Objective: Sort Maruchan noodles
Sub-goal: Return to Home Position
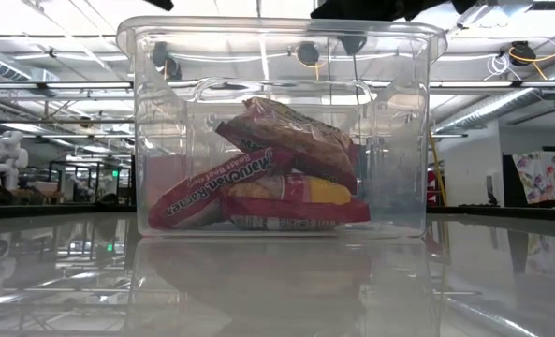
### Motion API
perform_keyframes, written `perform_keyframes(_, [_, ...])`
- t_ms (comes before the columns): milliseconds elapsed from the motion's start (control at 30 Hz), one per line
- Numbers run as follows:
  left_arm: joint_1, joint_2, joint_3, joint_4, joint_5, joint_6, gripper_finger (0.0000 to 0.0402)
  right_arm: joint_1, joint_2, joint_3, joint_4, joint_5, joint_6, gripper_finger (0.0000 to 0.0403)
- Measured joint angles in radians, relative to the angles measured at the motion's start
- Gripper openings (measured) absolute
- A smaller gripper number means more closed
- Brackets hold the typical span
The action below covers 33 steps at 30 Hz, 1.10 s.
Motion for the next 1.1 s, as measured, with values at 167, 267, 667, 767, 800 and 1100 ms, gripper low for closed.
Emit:
perform_keyframes(167, [0.020,-0.046,-0.067,0.112,0.020,0.050,0.0166,0.000,-0.045,-0.006,0.002,0.068,-0.069,0.0071])
perform_keyframes(267, [0.034,-0.095,-0.144,0.254,0.096,0.154,0.0166,-0.008,-0.066,-0.028,0.005,0.068,-0.120,0.0035])
perform_keyframes(667, [0.176,-0.403,-0.548,0.976,0.483,0.599,0.0128,-0.058,-0.144,-0.167,0.095,0.156,-0.199,0.0002])
perform_keyframes(767, [0.230,-0.470,-0.608,1.033,0.547,0.632,0.0100,-0.068,-0.178,-0.207,0.111,0.168,-0.215,0.0002])
perform_keyframes(800, [0.250,-0.491,-0.624,1.041,0.556,0.637,0.0090,-0.073,-0.189,-0.217,0.113,0.168,-0.216,0.0002])
perform_keyframes(1100, [0.398,-0.618,-0.715,1.033,0.670,0.643,0.0042,-0.090,-0.320,-0.314,0.110,0.168,-0.210,0.0001])
